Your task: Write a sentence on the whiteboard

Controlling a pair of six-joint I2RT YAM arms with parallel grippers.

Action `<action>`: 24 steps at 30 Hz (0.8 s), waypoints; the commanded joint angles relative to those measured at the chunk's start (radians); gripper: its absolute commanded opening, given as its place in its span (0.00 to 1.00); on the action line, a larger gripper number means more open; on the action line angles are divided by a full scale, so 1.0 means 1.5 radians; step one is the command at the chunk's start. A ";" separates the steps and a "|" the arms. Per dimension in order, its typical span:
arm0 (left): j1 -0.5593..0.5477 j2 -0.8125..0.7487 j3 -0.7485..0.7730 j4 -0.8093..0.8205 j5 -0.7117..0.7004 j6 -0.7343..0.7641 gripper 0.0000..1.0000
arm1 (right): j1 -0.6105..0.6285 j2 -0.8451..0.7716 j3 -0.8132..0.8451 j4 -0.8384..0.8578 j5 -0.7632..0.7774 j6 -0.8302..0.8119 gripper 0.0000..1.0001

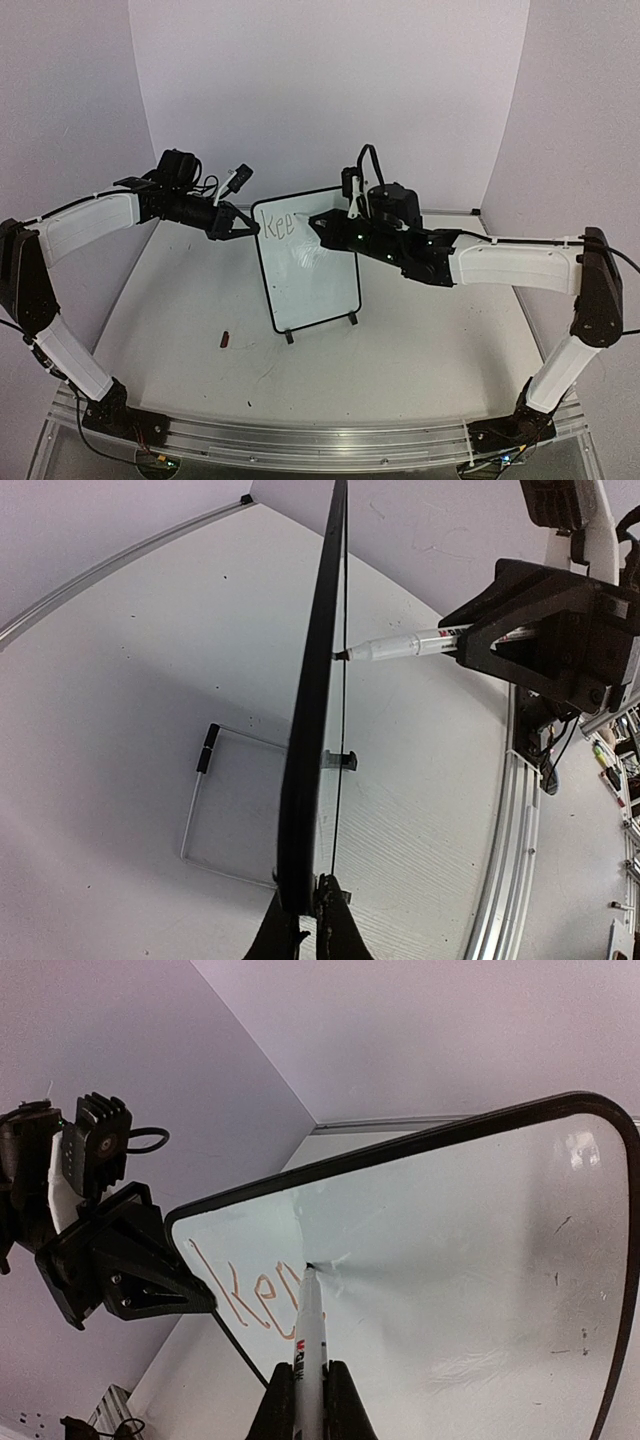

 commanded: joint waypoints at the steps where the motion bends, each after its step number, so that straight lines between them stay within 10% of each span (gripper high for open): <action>1: -0.005 -0.017 -0.004 -0.016 -0.028 0.031 0.00 | -0.003 0.008 0.017 -0.002 0.025 -0.002 0.00; 24: -0.007 -0.016 -0.003 -0.018 -0.032 0.032 0.00 | -0.002 -0.039 -0.087 0.006 -0.042 0.035 0.00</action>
